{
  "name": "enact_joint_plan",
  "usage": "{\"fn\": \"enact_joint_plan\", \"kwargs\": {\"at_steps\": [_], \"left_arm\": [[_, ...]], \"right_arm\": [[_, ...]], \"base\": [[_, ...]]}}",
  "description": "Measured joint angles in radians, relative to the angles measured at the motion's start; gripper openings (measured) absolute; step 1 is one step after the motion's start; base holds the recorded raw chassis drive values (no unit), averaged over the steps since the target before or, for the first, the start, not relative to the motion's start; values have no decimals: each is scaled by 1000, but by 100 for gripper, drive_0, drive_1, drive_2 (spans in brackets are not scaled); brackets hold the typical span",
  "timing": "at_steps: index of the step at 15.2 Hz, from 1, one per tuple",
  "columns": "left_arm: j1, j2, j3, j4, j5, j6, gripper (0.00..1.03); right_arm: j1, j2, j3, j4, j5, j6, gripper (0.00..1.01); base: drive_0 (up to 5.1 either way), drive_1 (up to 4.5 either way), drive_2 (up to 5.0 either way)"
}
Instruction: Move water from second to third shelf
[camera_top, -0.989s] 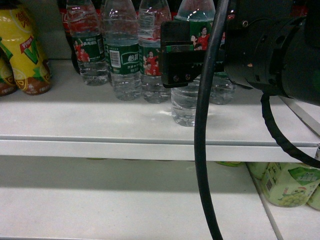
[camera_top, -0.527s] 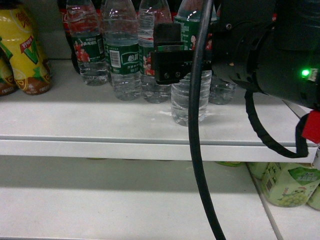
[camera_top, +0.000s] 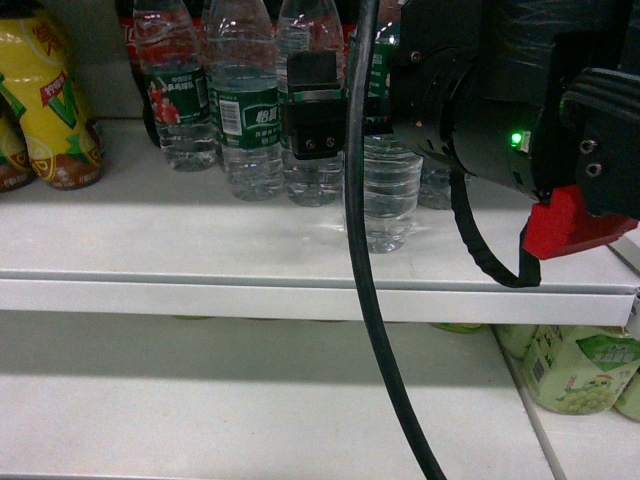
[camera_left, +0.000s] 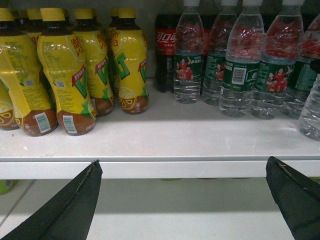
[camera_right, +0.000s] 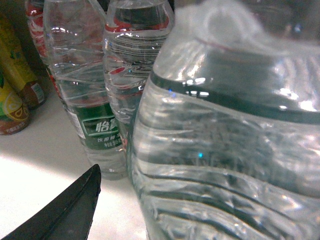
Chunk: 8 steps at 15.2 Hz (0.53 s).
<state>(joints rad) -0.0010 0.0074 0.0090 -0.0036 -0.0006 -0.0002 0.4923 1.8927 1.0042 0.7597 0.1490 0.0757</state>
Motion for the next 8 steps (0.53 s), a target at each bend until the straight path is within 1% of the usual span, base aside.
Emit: {"fn": "enact_joint_plan", "kwargs": {"at_steps": [2,3,5,7,8], "left_arm": [[0,0,0,0,0,0,98],[0,0,0,0,0,0,98],[0,0,0,0,0,0,98],[0,0,0,0,0,0,98],[0,0,0,0,0,0,98]], "right_arm": [[0,26,48,-40,31,2,98],[6,26,53,-40,33,11,87],[7,26,54,-46,37,32,67],[11,23,54,-50,45,38,51],[13,22,53,-48,44,38,47]], "base": [[0,0,0],[0,0,0],[0,0,0],[0,0,0],[0,0,0]]}}
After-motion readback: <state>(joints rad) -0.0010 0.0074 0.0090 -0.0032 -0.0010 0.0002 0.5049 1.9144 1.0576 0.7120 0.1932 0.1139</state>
